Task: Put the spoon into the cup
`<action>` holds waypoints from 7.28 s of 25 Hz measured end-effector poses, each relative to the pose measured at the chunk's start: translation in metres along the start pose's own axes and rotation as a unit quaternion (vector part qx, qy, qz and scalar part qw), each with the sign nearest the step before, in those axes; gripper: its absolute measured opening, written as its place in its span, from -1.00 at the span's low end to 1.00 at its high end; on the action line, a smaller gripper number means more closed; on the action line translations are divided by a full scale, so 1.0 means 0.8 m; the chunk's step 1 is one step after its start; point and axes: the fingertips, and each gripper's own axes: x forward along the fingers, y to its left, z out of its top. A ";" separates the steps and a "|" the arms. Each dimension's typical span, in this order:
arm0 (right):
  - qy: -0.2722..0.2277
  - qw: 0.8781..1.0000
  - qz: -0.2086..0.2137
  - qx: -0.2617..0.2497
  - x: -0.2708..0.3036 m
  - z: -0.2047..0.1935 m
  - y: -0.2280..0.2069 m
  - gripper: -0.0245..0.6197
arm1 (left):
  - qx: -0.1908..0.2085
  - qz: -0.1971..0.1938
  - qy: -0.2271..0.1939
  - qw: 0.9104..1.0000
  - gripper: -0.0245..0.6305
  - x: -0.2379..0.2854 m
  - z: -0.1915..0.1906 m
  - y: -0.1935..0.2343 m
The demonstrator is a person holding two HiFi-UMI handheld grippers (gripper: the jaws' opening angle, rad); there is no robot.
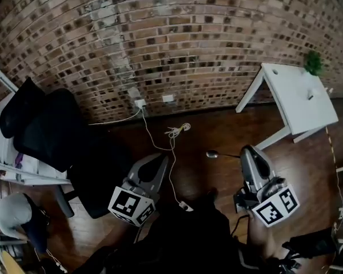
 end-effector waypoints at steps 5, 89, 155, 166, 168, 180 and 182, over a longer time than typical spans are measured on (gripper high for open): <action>-0.045 0.996 -0.076 0.001 -0.067 0.028 -0.068 -0.83 | 0.019 -0.089 0.014 0.996 -0.94 0.090 0.000 -0.067; -0.201 0.874 -0.442 -0.021 -0.317 0.308 -0.750 -0.83 | 0.040 -0.472 0.058 0.879 -0.94 0.902 0.002 -0.521; 0.156 0.970 -0.158 0.103 -0.212 0.217 -1.337 -0.83 | 0.024 -0.023 0.106 0.994 -0.94 1.148 -0.133 -0.620; 0.204 0.958 -0.177 0.100 -0.205 0.147 -1.376 -0.82 | -0.005 -0.002 0.138 0.990 -0.94 1.165 -0.180 -0.601; 0.209 0.957 -0.179 0.097 -0.202 0.139 -1.379 -0.83 | -0.007 0.002 0.137 0.991 -0.94 1.165 -0.180 -0.599; 0.219 0.953 -0.187 0.091 -0.198 0.111 -1.383 -0.82 | 0.001 -0.002 0.142 0.990 -0.94 1.164 -0.183 -0.602; 0.219 0.953 -0.188 0.090 -0.196 0.107 -1.382 -0.82 | 0.001 -0.002 0.143 0.990 -0.94 1.163 -0.183 -0.601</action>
